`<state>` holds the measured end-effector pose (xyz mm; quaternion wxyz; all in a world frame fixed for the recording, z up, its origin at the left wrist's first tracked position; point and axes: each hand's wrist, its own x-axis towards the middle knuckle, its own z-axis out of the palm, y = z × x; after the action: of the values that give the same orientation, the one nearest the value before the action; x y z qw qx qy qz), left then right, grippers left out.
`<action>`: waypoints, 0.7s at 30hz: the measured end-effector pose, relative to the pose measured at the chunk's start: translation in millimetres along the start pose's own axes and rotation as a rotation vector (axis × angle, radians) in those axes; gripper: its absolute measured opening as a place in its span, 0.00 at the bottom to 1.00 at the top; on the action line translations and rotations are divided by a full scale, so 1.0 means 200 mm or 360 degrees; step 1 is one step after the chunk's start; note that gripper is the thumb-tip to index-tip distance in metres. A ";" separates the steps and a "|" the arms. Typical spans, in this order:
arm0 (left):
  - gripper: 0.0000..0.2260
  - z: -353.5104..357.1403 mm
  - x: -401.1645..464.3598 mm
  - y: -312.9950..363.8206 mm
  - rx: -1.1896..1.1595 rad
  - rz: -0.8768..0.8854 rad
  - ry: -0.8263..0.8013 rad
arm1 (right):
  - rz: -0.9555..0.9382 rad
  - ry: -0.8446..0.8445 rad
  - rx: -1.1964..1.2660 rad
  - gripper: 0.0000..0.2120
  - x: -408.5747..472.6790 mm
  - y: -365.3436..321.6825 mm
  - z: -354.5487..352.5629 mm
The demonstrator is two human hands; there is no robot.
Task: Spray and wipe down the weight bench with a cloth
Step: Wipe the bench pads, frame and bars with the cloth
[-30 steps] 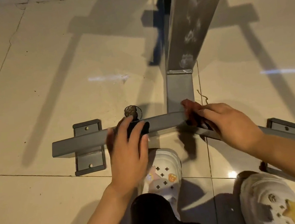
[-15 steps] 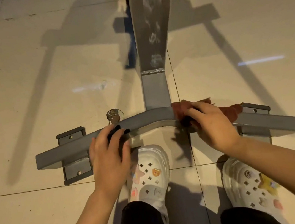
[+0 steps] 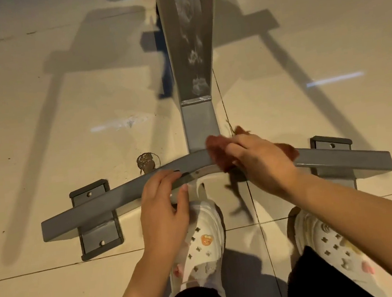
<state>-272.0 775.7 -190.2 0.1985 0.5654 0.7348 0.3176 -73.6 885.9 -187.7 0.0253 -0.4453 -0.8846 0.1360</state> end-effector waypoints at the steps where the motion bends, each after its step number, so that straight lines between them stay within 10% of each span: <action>1: 0.13 0.00 0.01 0.02 -0.0049 -0.0027 0.0010 | 0.0127 0.0020 0.0056 0.18 -0.06 0.07 -0.02; 7: 0.09 0.03 0.11 0.28 -0.0465 -0.0060 -0.0057 | 0.0699 0.0479 0.0746 0.04 -0.20 0.21 -0.15; 14: 0.17 -0.05 0.31 0.59 -0.0743 0.0175 -0.0254 | 0.0372 0.0577 0.2096 0.03 -0.04 -0.14 -0.44; 21: 0.13 -0.13 0.35 0.67 -0.1194 0.0090 -0.0134 | 0.0324 0.0340 0.2381 0.10 -0.03 -0.20 -0.58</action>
<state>-214.3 858.6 -75.3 0.4130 0.4860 0.5428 0.5464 -81.6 885.2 -64.9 0.3930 -0.3997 -0.5041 0.6571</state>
